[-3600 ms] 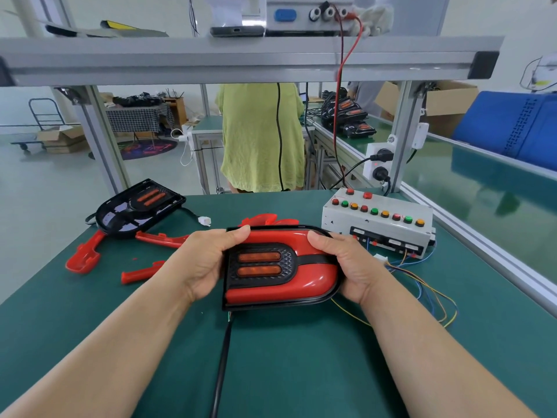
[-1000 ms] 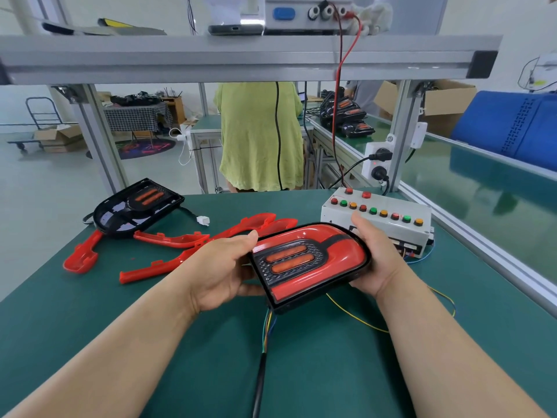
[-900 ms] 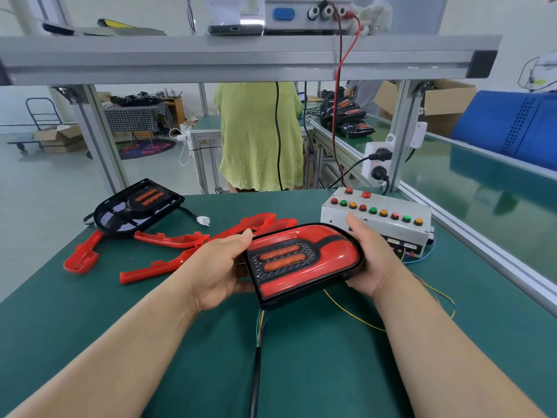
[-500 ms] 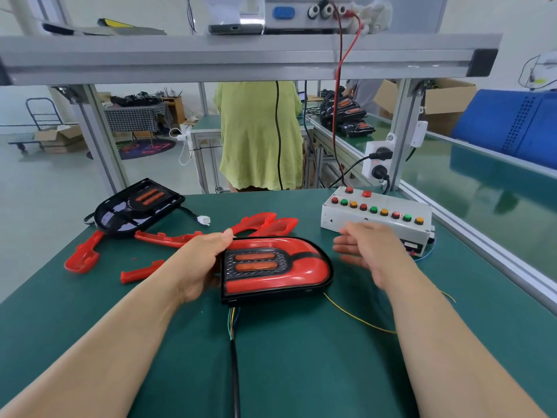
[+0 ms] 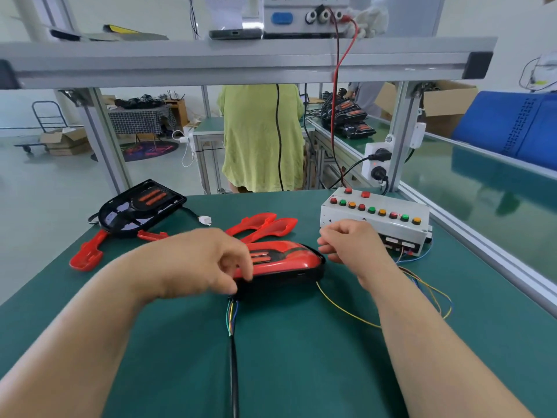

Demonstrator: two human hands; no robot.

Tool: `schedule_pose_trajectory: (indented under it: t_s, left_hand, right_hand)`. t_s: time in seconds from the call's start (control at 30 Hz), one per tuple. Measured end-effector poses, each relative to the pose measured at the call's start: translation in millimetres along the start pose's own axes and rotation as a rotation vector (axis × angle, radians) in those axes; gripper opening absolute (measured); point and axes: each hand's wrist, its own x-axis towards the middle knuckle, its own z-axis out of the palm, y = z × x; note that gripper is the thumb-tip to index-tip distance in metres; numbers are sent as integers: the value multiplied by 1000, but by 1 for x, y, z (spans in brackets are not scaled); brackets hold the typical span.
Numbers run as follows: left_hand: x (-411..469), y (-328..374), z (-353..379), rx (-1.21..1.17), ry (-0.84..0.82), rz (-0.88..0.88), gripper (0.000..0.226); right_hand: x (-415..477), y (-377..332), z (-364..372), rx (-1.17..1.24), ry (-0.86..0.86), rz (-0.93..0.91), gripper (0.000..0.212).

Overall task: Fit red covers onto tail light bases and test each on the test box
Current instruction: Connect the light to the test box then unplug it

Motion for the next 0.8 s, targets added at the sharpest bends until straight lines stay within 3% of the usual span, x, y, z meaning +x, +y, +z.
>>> schedule_pose_trajectory:
  t_s: [0.07,0.27,0.4,0.5,0.63,0.8]
  left_hand:
    - [-13,13,2,98,-148,62,28]
    - [-26,27,37,369,-352,150,45]
    - [-22,26,47,352,-352,117,25]
    - [-14,25,42,138,-260,134,17]
    - [-2,20,37,-156,31,104,13]
    - [8,15,47,-214,296,4,10]
  right_hand:
    - [-1,0,2,14,20,-18,16]
    - [-3,1,8,5,38,-84,16]
    - [-4,2,12,-4,-2,-108,16]
    - [-5,1,13,-2,-14,-131,15]
    - [-7,-1,13,26,-61,-122,14]
    - [-12,-3,10,90,-187,-76,29]
